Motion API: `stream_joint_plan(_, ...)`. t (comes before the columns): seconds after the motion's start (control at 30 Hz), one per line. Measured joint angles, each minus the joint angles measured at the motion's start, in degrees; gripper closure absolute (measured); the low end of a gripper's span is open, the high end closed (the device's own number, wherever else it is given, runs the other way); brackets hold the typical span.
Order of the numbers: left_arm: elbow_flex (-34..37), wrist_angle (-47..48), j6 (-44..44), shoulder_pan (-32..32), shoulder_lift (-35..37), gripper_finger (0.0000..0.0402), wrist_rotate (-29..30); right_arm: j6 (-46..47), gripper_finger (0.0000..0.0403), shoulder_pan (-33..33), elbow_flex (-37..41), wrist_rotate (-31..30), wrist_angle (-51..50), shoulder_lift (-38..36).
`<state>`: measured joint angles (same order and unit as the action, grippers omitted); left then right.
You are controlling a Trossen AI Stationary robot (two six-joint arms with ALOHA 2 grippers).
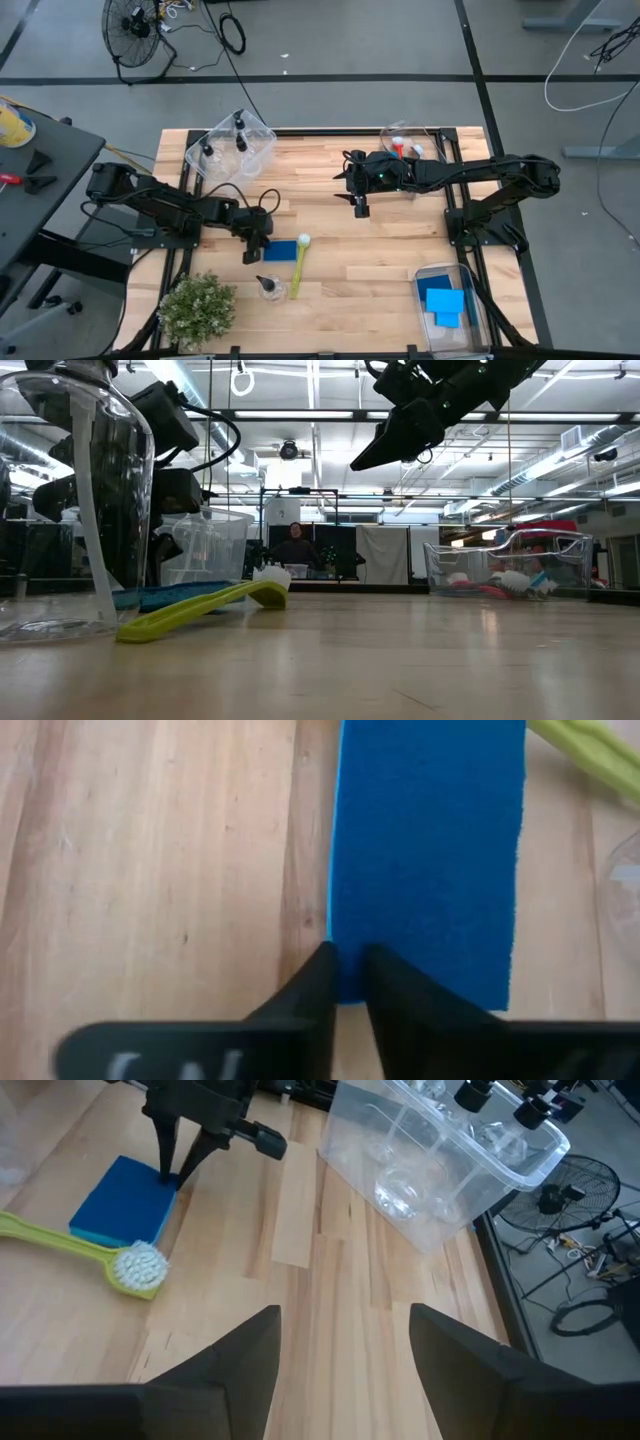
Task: Pick & Place Kitchen Sink Supplies
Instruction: Put the blue sponge into the bottom transparent bin
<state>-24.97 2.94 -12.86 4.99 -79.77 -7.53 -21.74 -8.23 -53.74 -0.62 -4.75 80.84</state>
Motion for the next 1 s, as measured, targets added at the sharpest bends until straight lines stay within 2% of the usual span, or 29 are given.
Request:
stream_joint_plan(0.1,0.00,0.04,-1.61,0.02,0.00,0.0388,-0.24,-0.01,0.0179,0.00,0.00,-0.02,0.00,0.00)
stream_joint_plan(0.37,-1.66,1.45,-4.39,-0.59,-0.11,0.0395,-1.66,-0.02,0.0179,0.00,0.00,-0.02,0.15,0.00)
stream_joint_plan(0.5,-5.99,5.54,-0.58,-1.81,-0.15,0.0397,-2.63,0.08,0.0179,0.00,0.00,-1.06,2.05,0.00)
stream_joint_plan(0.73,-15.13,21.64,8.58,-5.69,-0.11,0.0397,-0.60,-0.24,0.0179,0.00,-0.02,-6.32,5.74,-0.01)
stream_joint_plan(0.83,-18.98,27.50,11.57,-7.45,-0.11,0.0397,-0.52,0.16,0.0179,0.00,-0.02,-6.41,6.59,-0.01)
stream_joint_plan(1.0,-27.19,33.38,18.15,-10.11,-0.08,0.0397,1.71,7.85,0.0179,0.02,-0.02,-5.95,6.75,-0.02)
